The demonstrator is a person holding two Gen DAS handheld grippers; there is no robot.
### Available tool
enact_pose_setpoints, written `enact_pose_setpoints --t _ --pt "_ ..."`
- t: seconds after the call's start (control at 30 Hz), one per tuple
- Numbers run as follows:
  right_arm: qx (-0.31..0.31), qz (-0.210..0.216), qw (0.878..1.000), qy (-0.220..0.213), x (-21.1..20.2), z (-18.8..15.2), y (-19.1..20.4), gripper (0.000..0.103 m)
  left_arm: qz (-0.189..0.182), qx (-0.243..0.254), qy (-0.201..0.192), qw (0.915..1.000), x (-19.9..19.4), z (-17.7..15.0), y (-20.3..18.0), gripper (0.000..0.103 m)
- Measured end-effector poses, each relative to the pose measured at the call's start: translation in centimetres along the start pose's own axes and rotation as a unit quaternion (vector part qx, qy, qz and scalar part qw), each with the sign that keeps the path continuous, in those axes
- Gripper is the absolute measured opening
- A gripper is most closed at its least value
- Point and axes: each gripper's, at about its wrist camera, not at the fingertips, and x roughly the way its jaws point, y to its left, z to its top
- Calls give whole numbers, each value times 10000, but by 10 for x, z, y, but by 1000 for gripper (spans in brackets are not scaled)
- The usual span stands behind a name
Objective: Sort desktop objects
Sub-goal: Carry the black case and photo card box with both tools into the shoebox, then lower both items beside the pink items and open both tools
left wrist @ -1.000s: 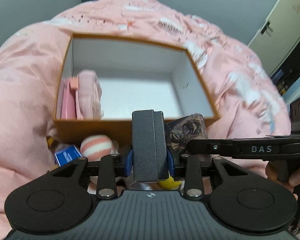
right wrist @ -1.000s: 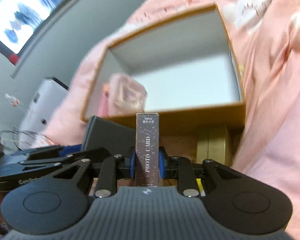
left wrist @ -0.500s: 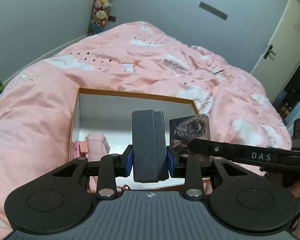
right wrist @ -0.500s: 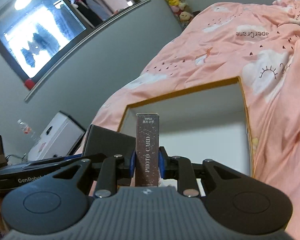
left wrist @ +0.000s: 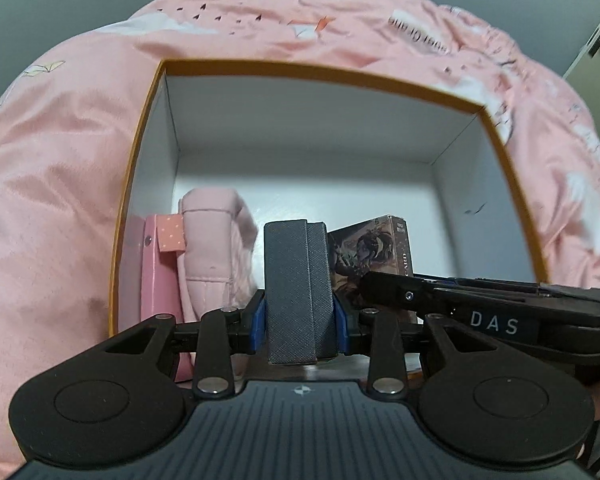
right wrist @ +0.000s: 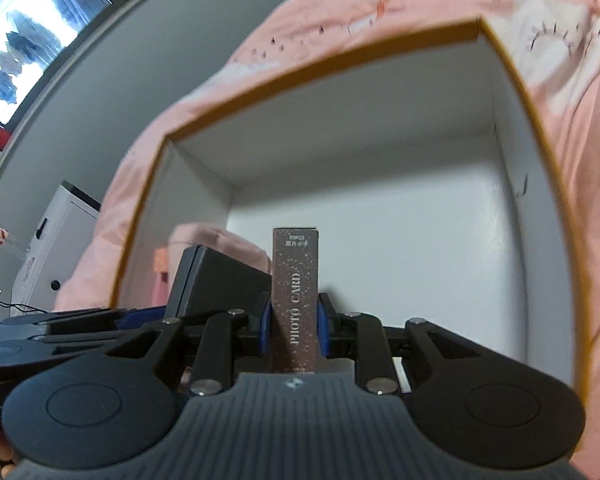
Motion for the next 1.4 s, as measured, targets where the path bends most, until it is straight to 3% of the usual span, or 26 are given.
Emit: enact_pose_setpoints --t 0.13,0.4,0.5,0.6,0.73,0.87,1.1,1.3,1.4 --pt "21 -80 9998 196 15 -2 -2 24 177 111 68 9998 9 -3 0 38" --pt "170 -100 9989 430 29 -6 -11 24 -24 92 203 9997 14 -8 8 40" --pt "150 -144 9989 423 27 -7 -10 24 -244 22 133 9996 4 -10 15 51" --pt "129 -168 9989 428 28 -6 -8 24 -293 -8 -60 9996 -12 -12 20 51" --pt "141 -189 9988 435 27 -6 -4 24 -419 -177 -667 9967 -46 -16 33 51" --pt "-23 -314 9984 470 30 -5 8 25 -251 -410 -1050 9933 -67 -19 46 51" --pt "-166 -416 9976 530 35 -5 16 25 -213 -644 -1025 9924 -65 -27 58 51" --pt "403 -77 9981 453 20 -4 -1 32 -295 -668 -1064 9916 -66 -33 62 51" --pt "668 98 9970 384 13 -3 -8 40 -295 -711 -1069 9913 -66 -33 64 51"
